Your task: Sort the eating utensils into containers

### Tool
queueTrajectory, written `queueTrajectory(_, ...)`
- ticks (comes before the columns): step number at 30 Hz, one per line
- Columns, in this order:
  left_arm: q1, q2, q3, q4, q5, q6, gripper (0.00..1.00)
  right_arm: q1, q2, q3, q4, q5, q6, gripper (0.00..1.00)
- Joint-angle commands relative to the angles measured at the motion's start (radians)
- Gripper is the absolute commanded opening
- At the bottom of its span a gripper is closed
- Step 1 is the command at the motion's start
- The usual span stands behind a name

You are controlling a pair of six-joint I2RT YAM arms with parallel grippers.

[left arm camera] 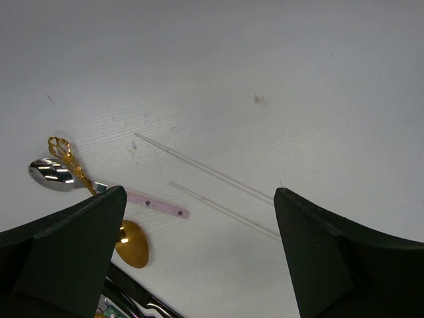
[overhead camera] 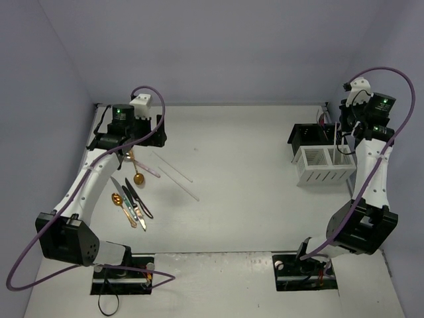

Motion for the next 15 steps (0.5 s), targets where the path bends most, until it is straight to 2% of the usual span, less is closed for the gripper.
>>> queueTrajectory(1, -0.014, -0.011, 0.040, 0.032, -0.063, -0.003, 0.92, -0.034, -0.049, -0.064, 0.101, -0.100, 0.004, 0.00)
queueTrajectory(2, -0.018, 0.003, 0.047, 0.004, -0.083, -0.015, 0.92, -0.039, -0.051, -0.091, 0.106, -0.105, -0.008, 0.00)
queueTrajectory(5, -0.024, 0.006, 0.023, -0.015, -0.194, -0.071, 0.92, -0.040, -0.055, -0.131, 0.115, -0.111, -0.027, 0.27)
queueTrajectory(7, -0.030, 0.011, 0.008, -0.028, -0.232, -0.108, 0.92, -0.041, -0.059, -0.143, 0.116, -0.102, -0.027, 0.40)
queueTrajectory(9, -0.037, 0.023, -0.005, -0.054, -0.274, -0.147, 0.92, -0.041, -0.067, -0.151, 0.116, -0.092, -0.027, 0.62)
queueTrajectory(11, -0.045, 0.039, -0.014, -0.082, -0.290, -0.188, 0.92, -0.041, -0.082, -0.152, 0.115, -0.084, -0.022, 0.76)
queueTrajectory(12, -0.053, 0.054, -0.017, -0.088, -0.292, -0.206, 0.92, -0.041, -0.089, -0.151, 0.115, -0.081, -0.019, 0.82)
queueTrajectory(15, -0.069, 0.081, -0.044, -0.098, -0.294, -0.279, 0.92, -0.041, -0.119, -0.137, 0.111, -0.071, -0.002, 0.88)
